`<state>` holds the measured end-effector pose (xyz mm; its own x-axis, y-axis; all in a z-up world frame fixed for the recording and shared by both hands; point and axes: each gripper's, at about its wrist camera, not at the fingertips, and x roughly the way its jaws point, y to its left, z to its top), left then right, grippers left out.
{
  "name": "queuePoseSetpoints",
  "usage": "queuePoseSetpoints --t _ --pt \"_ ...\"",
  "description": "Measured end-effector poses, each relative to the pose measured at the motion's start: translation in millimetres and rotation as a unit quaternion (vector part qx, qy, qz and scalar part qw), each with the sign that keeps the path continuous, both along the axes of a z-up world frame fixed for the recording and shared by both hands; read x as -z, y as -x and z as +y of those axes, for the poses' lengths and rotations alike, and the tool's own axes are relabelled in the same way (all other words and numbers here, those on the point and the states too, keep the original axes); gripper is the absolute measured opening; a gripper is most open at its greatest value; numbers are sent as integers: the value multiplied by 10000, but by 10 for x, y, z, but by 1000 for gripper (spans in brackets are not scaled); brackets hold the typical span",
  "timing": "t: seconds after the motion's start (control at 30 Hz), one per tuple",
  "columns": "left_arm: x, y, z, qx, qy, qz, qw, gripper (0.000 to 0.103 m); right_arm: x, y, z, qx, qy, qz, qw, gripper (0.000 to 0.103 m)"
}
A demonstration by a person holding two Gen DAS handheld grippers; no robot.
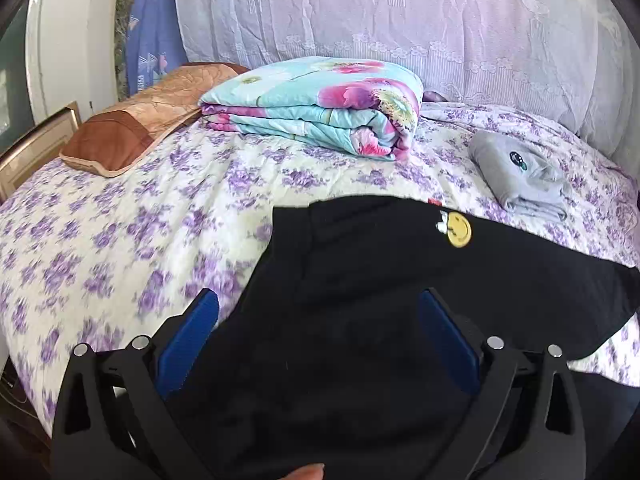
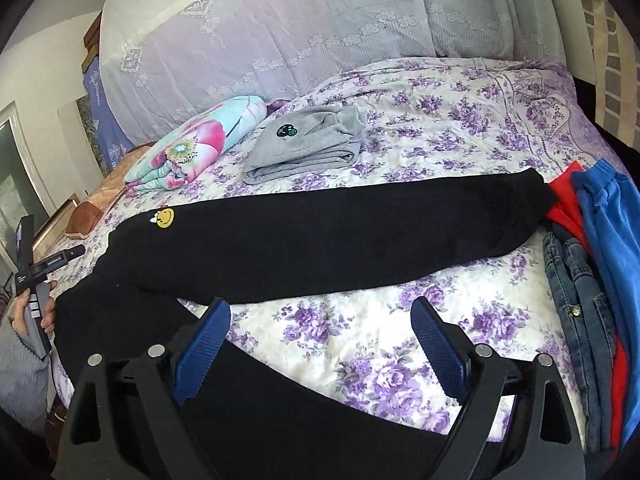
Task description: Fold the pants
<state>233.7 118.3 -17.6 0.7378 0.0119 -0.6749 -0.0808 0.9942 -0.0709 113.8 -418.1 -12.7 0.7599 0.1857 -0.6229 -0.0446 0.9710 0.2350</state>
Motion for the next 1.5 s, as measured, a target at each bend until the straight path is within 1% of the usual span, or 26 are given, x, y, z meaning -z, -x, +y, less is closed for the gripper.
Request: queuePoseSetpoints --t 0.07,0.13,0.2,0.27,0.33,0.47,0.57,0.63,0.67,0.73,0.8,0.83,0.9,0.93,1.0,1.1,1.23,1.3,1.37,1.43,1.47,1.5 --pt "-41 -229 142 -23 220 74 9997 98 -24 -122 28 -157 -112 -55 9998 92" --pt "-22 -474 284 -10 539 201 9983 98 -52 -275 71 -362 -195 -139 9991 92" --pt "61 -704 390 -46 726 422 9965 98 -65 -452 138 -583 -265 -139 9979 95" --pt "181 -898 489 -224 881 577 9942 98 -77 -636 218 -926 -352 -147 9950 96" --pt "298 -1029 549 -305 1017 695 9919 98 -94 -800 328 -1179 -229 -180 9926 99" --pt "505 -1191 626 -308 1373 887 9861 98 -127 -1140 557 -1450 199 -179 9891 99" --pt "571 -1226 646 -211 1617 833 9831 97 -127 -1419 643 -1588 440 -174 9862 99" --pt "573 -1214 627 -67 1664 678 9837 97 -106 -1621 672 -1725 529 -155 9835 99" --pt "573 -1206 610 -25 1631 594 9848 95 -92 -1713 681 -1766 616 -132 9823 99" --pt "595 -1223 562 109 1566 577 9859 67 -60 -1913 707 -1892 803 -61 9786 98" --pt "664 -1260 539 156 1556 691 9853 61 -14 -2104 732 -2073 1018 32 9730 90" --pt "686 -1266 539 132 1523 701 9858 57 20 -2195 734 -2193 1092 82 9695 82" --pt "689 -1277 555 142 1558 693 9853 54 105 -2357 745 -2391 1283 229 9622 67" --pt "682 -1274 560 165 1593 665 9848 50 159 -2439 754 -2486 1359 334 9584 62" --pt "680 -1268 570 180 1635 642 9843 50 271 -2585 768 -2693 1467 548 9502 48" --pt "684 -1266 573 194 1664 608 9840 50 394 -2710 796 -2892 1655 681 9404 44" --pt "707 -1289 592 211 1749 586 9826 50 521 -2861 814 -3127 1772 859 9292 44" --pt "711 -1299 591 215 1748 580 9827 50 585 -2919 807 -3251 1742 990 9242 44" --pt "712 -1304 577 204 1687 570 9838 50 640 -2940 793 -3325 1697 1043 9218 43" --pt "711 -1309 553 214 1597 568 9853 50 655 -2933 786 -3359 1549 1042 9232 33" --pt "712 -1308 546 212 1571 571 9857 50 647 -2901 806 -3367 1575 1021 9227 21" --pt "711 -1309 544 207 1563 574 9858 50 636 -2858 839 -3405 1647 1003 9202 6"
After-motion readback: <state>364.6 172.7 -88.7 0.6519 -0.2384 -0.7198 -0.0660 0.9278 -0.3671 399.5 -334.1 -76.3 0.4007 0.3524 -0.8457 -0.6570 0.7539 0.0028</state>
